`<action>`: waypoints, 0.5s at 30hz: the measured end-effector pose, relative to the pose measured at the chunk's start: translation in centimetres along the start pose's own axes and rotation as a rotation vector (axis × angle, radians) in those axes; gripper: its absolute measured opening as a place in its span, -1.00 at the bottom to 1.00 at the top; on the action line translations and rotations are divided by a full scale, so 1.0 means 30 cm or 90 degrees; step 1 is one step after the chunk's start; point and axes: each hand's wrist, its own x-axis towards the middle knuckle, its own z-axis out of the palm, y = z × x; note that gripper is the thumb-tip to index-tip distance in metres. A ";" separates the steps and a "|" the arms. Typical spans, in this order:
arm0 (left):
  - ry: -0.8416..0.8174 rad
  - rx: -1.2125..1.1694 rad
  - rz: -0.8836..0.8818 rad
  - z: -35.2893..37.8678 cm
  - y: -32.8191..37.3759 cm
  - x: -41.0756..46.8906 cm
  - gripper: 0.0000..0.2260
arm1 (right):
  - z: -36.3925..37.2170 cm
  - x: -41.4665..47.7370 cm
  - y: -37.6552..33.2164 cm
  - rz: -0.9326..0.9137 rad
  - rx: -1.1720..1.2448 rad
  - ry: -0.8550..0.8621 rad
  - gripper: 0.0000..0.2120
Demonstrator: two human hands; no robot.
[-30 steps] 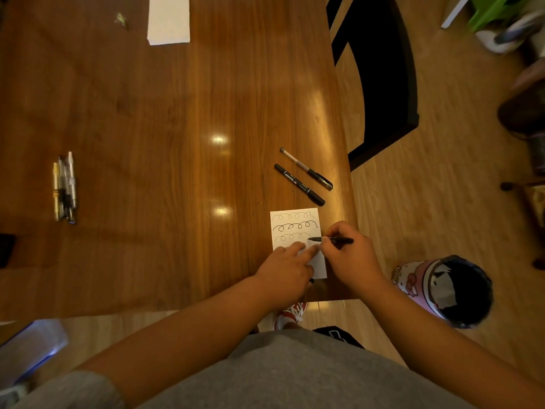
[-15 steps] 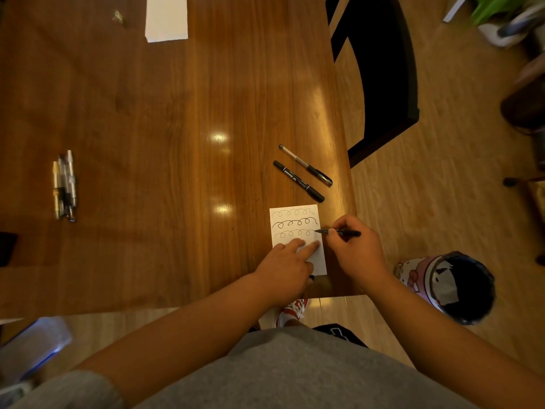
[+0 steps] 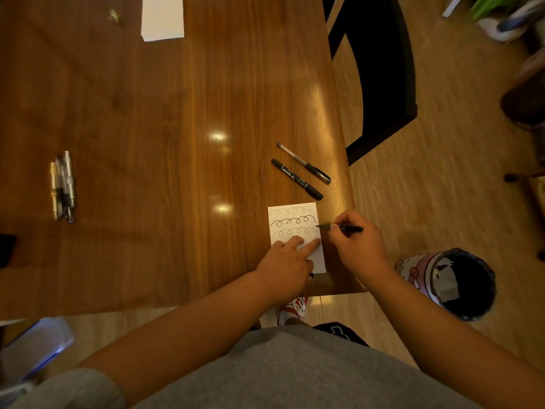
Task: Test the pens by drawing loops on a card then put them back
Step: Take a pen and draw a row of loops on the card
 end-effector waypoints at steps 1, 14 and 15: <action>0.001 0.002 0.000 0.001 0.000 0.000 -0.65 | -0.002 -0.001 0.003 0.002 -0.004 -0.002 -0.95; 0.092 -0.204 -0.090 -0.035 0.001 -0.032 -0.69 | -0.099 -0.057 -0.060 0.045 0.139 0.064 -0.87; 0.119 -0.231 -0.121 -0.044 0.001 -0.041 -0.71 | -0.111 -0.065 -0.068 0.058 0.161 0.059 -0.88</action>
